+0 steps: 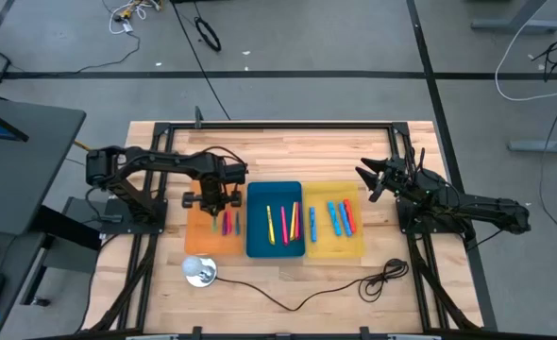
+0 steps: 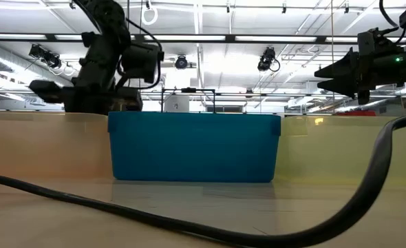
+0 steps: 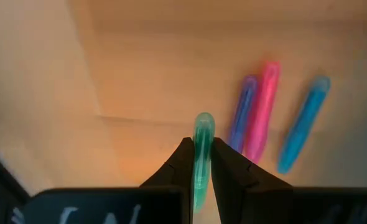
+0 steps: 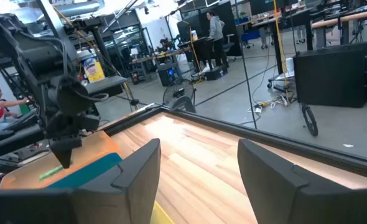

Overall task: Pick & Place Markers
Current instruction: Put the small green pen into the orange bin, then return to Home Position

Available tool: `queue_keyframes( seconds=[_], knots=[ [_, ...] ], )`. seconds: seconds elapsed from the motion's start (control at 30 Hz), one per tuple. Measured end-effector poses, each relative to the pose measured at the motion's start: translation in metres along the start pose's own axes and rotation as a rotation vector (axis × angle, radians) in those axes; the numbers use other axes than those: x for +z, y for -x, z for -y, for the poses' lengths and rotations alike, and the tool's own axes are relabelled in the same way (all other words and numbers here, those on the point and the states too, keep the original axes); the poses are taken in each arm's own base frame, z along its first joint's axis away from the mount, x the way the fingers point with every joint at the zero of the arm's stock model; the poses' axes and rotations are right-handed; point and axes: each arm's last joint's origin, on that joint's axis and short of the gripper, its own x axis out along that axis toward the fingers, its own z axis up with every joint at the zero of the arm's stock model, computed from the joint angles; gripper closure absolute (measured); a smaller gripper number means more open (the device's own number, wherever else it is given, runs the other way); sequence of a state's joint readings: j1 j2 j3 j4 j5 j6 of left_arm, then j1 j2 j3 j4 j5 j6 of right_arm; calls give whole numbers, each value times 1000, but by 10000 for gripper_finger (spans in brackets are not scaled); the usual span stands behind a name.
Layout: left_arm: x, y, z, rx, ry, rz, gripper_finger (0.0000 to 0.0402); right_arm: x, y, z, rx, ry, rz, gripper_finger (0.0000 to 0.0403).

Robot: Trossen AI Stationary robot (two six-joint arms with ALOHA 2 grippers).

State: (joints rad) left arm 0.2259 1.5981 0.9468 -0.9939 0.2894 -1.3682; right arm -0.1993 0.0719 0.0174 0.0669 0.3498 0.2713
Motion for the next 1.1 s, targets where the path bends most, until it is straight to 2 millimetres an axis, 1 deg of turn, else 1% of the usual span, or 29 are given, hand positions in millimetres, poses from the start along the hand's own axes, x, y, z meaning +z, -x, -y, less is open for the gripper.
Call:
queue_keyframes(
  seconds=[0.1, 0.2, 0.33, 0.47, 0.57, 0.67, 0.83, 0.97, 1.1],
  knots=[
    [2, -10, -2, 26, -8, -9, 365, 0, 0, 0, 0, 0, 0, 188],
    [6, -20, 0, 31, -16, -10, 365, 0, 0, 0, 0, 0, 0, 188],
    [9, -29, 1, 48, -27, -15, 365, 0, 0, 0, 0, 0, 0, 188],
    [11, -32, 4, 31, -33, -11, 365, 0, 0, 0, 0, 0, 0, 188],
    [11, -32, 6, 8, -41, -5, 353, 0, 0, 0, -1, 0, 0, 188],
    [12, -32, 8, -5, -65, 0, 322, 0, 0, 0, -1, 0, 0, 188],
    [12, -31, 8, -12, -78, -1, 245, 0, 0, 0, -1, 0, 0, 188],
    [11, -25, 7, -39, -79, -1, 184, 0, 0, 0, 0, 0, 0, 188],
    [9, -14, 4, -75, -87, 50, 138, 0, 0, 0, 0, 0, 0, 188]
  ],
)
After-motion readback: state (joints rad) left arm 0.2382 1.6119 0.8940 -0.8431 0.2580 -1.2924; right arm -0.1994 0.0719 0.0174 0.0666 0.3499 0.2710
